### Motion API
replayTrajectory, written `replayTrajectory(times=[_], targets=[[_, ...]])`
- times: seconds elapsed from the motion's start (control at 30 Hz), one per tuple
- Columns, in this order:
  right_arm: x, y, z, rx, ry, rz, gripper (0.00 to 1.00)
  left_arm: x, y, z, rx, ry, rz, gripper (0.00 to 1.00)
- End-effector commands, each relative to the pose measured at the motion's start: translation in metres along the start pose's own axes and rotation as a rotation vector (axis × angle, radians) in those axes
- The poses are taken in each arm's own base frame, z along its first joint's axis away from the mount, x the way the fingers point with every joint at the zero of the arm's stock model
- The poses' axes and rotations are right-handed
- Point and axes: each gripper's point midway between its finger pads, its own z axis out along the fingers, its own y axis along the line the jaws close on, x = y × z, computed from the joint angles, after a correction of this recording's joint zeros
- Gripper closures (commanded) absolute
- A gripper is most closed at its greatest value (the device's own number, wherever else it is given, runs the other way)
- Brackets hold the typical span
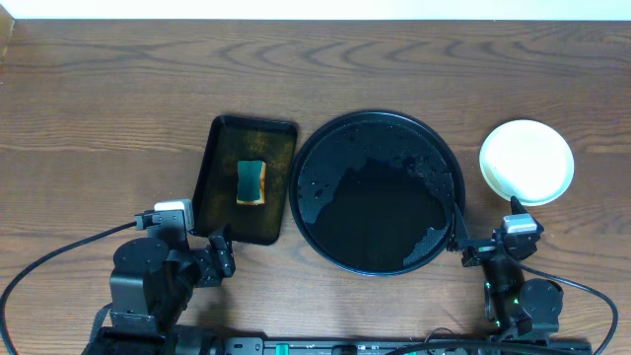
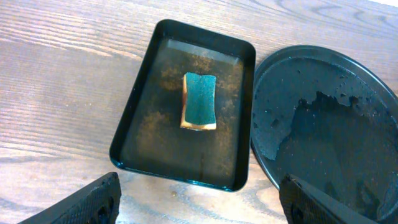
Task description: Clean dirty plates on tray and stack at the side
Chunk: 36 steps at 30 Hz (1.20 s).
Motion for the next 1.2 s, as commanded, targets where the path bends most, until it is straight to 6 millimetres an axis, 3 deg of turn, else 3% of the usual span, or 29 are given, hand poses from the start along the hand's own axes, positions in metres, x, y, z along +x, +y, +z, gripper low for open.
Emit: replayTrajectory(times=[0.0, 0.13, 0.27, 0.47, 0.7, 0.8, 1.03, 1.17], targets=[[0.002, 0.005, 0.000, -0.021, 0.008, -0.012, 0.01, 0.001, 0.006, -0.001, -0.031, -0.006, 0.044, 0.18], [0.002, 0.005, 0.000, -0.021, 0.008, -0.012, 0.01, 0.004, 0.016, -0.005, -0.061, -0.056, 0.024, 0.18], [0.002, 0.005, 0.000, -0.021, 0.009, -0.012, 0.01, 0.014, 0.032, 0.011, -0.092, -0.164, -0.008, 0.18], [0.002, 0.005, 0.000, -0.021, 0.008, -0.012, 0.01, 0.022, 0.040, 0.042, -0.074, -0.317, -0.007, 0.18], [0.002, 0.005, 0.000, -0.021, 0.009, -0.012, 0.01, 0.001, 0.039, 0.062, -0.043, -0.535, 0.056, 0.18], [0.002, 0.005, 0.000, -0.021, 0.008, -0.012, 0.01, -0.010, 0.031, 0.064, -0.026, -0.642, 0.192, 0.18], [0.002, 0.005, 0.000, -0.021, 0.009, -0.012, 0.01, 0.012, 0.036, 0.080, -0.039, -0.537, 0.223, 0.18], [0.002, 0.005, 0.000, -0.021, 0.009, -0.012, 0.01, 0.012, 0.035, 0.080, -0.038, -0.540, 0.224, 0.18]])
